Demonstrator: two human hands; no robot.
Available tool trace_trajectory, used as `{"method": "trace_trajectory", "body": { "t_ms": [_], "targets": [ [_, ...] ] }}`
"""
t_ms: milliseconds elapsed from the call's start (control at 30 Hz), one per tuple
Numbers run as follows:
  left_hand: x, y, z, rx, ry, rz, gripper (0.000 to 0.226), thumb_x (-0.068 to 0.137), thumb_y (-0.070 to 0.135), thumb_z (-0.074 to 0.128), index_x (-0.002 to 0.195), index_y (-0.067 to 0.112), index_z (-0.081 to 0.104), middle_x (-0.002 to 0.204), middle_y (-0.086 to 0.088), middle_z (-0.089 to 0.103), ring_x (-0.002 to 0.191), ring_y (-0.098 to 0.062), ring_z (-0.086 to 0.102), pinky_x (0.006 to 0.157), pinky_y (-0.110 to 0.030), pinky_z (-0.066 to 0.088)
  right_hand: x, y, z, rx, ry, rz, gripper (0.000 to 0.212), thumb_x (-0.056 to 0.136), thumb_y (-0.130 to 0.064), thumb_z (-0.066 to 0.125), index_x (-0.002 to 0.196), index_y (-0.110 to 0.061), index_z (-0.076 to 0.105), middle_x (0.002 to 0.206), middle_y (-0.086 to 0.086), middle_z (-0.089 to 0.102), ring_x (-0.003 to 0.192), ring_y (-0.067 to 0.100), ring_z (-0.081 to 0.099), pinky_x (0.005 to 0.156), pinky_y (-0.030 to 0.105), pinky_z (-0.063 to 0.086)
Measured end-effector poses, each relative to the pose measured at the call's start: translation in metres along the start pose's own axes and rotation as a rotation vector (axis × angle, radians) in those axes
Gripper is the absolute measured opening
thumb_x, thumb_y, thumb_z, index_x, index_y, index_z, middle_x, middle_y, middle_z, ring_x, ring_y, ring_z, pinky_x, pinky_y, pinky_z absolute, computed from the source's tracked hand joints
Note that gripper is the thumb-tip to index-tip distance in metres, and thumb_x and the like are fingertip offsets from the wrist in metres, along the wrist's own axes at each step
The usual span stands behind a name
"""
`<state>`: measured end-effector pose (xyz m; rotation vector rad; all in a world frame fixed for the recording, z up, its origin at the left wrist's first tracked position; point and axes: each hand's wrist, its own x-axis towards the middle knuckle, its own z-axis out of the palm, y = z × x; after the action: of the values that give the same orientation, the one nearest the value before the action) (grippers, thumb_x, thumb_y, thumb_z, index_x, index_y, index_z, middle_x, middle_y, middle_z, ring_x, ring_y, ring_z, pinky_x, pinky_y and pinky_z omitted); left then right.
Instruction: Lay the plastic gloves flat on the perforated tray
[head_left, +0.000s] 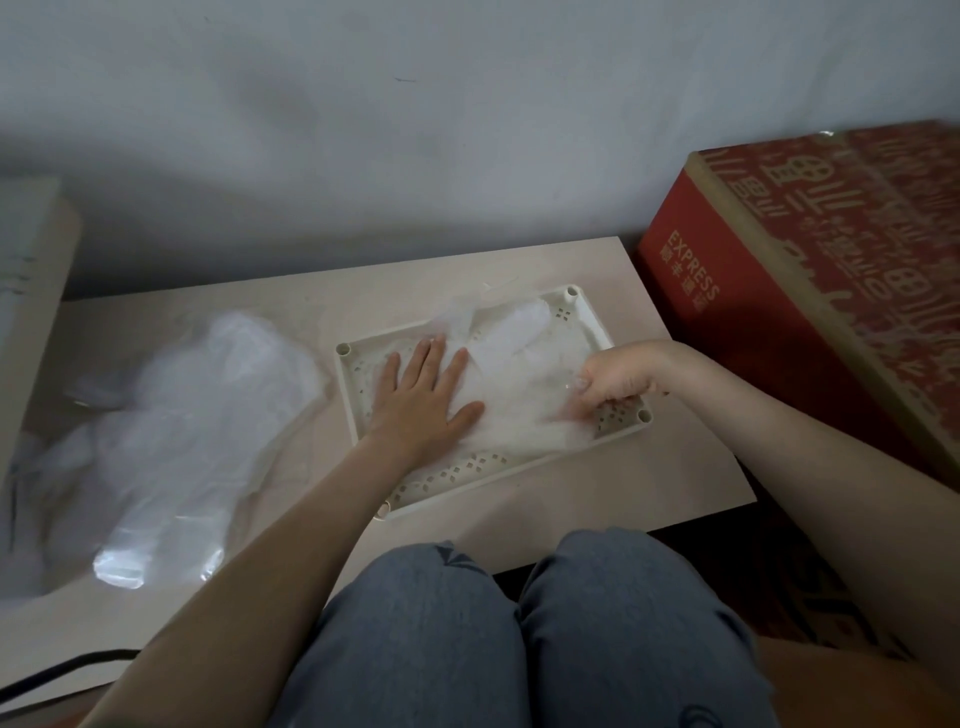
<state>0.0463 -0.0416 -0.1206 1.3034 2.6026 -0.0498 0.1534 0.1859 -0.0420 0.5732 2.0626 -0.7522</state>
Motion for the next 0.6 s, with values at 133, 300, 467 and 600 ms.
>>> {"method": "trace_trajectory", "body": {
  "t_ms": [133, 300, 467, 600],
  "targets": [
    [0.0, 0.001, 0.0, 0.006, 0.001, -0.004, 0.071, 0.095, 0.063, 0.007, 0.151, 0.026, -0.015, 0.159, -0.005, -0.02, 0.146, -0.019, -0.019, 0.118, -0.046, -0.01, -0.008, 0.003, -0.009, 0.087, 0.069, 0.01, 0.027, 0.095, -0.024, 0.057, 0.072, -0.009, 0.059, 0.056, -0.001, 0.042, 0.045, 0.009, 0.03, 0.044, 0.021, 0.027],
    [-0.006, 0.005, 0.0, 0.069, 0.065, -0.005, 0.072, 0.094, 0.063, 0.003, 0.152, 0.023, -0.012, 0.159, -0.008, -0.02, 0.146, -0.023, -0.02, 0.118, -0.045, -0.011, -0.016, 0.008, -0.015, 0.152, 0.048, 0.11, 0.029, 0.097, -0.016, 0.047, 0.072, -0.007, 0.059, 0.054, 0.0, 0.039, 0.041, 0.008, 0.026, 0.043, 0.02, 0.025],
    [-0.006, 0.007, -0.001, 0.084, 0.1, 0.006, 0.072, 0.095, 0.062, 0.005, 0.153, 0.022, -0.01, 0.159, -0.009, -0.019, 0.146, -0.025, -0.019, 0.119, -0.046, -0.009, -0.023, 0.006, -0.021, -0.092, 0.227, 0.202, 0.016, 0.089, -0.021, 0.051, 0.083, -0.009, 0.059, 0.071, 0.004, 0.054, 0.048, 0.016, 0.037, 0.045, 0.024, 0.033],
    [-0.004, 0.006, 0.003, 0.021, 0.049, -0.03, 0.073, 0.093, 0.064, 0.005, 0.152, 0.024, -0.015, 0.159, -0.008, -0.019, 0.147, -0.025, -0.017, 0.119, -0.045, -0.007, -0.019, -0.009, -0.001, -0.19, 0.638, -0.065, 0.016, 0.086, -0.01, 0.048, 0.096, -0.001, 0.058, 0.098, 0.014, 0.058, 0.093, 0.032, 0.056, 0.074, 0.037, 0.047]
  ]
}}
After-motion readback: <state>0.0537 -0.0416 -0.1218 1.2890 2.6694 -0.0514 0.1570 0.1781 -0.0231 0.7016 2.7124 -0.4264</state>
